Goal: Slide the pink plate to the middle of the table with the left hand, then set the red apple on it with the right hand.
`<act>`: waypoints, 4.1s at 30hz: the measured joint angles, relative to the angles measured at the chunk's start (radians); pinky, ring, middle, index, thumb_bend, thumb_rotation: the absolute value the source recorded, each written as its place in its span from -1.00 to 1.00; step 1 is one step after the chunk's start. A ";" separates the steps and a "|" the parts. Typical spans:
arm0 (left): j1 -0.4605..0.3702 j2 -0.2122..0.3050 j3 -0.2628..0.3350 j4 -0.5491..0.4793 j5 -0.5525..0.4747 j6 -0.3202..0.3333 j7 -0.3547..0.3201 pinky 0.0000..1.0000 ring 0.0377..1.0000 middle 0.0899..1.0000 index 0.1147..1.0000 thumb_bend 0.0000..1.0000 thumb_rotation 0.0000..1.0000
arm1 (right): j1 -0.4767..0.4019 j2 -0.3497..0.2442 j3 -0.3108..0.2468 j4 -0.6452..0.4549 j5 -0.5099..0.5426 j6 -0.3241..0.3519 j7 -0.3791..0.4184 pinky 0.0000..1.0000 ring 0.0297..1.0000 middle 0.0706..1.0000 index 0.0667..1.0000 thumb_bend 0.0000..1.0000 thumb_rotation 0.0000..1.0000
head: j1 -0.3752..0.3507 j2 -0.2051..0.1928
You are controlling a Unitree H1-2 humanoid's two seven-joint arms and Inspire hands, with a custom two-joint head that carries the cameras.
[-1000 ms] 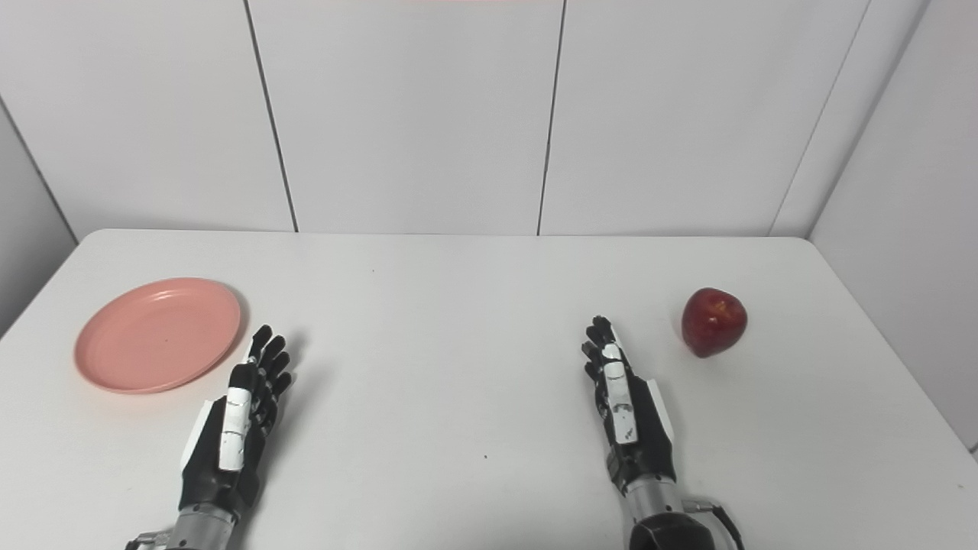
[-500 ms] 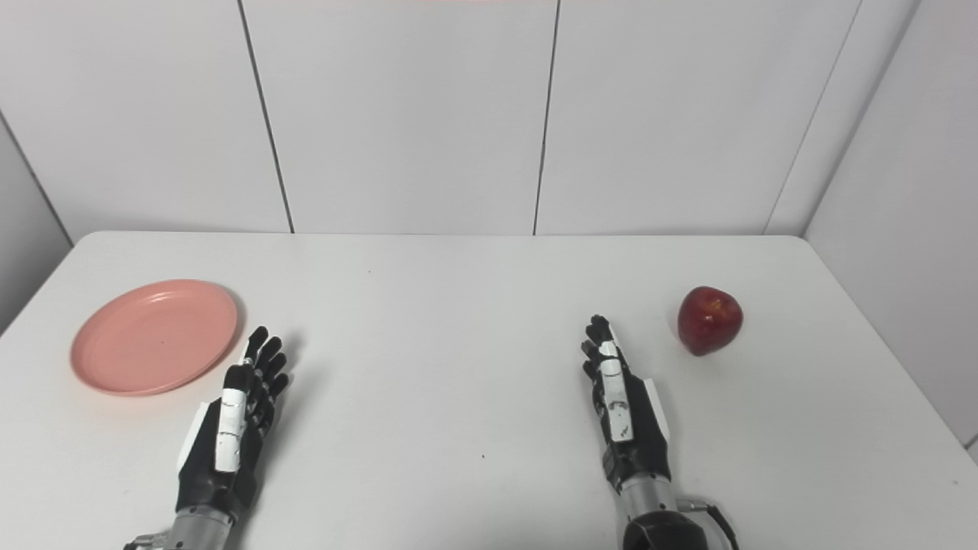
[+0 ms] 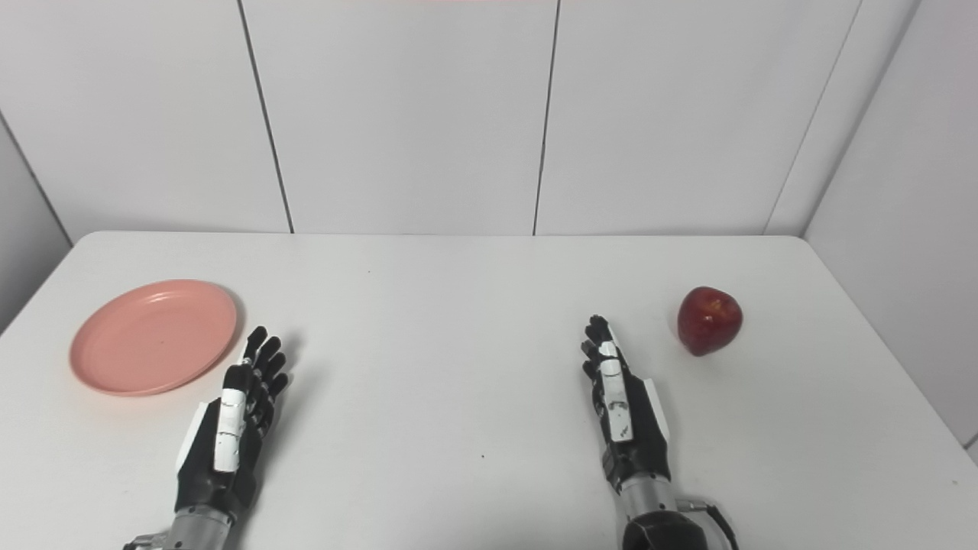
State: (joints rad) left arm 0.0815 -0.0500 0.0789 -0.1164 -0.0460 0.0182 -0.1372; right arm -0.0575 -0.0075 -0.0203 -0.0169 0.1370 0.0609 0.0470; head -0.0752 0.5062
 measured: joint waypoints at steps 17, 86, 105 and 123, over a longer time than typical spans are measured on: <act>0.000 0.000 -0.002 0.000 0.000 0.000 0.000 1.00 1.00 1.00 1.00 0.53 1.00 | 0.000 -0.001 -0.002 0.000 0.007 0.000 0.000 1.00 0.92 0.90 0.88 0.71 0.98 | 0.012 -0.002; 0.002 -0.001 -0.012 -0.005 -0.042 -0.045 -0.016 1.00 1.00 1.00 1.00 0.63 0.92 | 0.027 -0.005 -0.009 -0.032 0.032 0.006 -0.006 1.00 0.91 0.89 0.88 0.69 0.96 | 0.021 0.008; -0.001 0.000 -0.001 0.001 -0.057 -0.034 -0.019 1.00 1.00 1.00 1.00 0.59 0.94 | 0.019 -0.004 -0.005 -0.022 0.006 0.005 -0.010 0.98 0.90 0.89 0.90 0.74 0.96 | 0.025 0.011; -0.002 0.000 0.000 0.002 -0.056 -0.030 -0.015 1.00 1.00 1.00 1.00 0.56 0.97 | 0.019 -0.005 -0.005 -0.022 0.002 0.005 -0.008 0.98 0.89 0.87 0.89 0.73 0.95 | 0.021 0.008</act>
State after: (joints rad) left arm 0.0792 -0.0501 0.0787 -0.1146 -0.1016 -0.0119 -0.1525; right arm -0.0385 -0.0120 -0.0256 -0.0387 0.1394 0.0656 0.0386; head -0.0537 0.5139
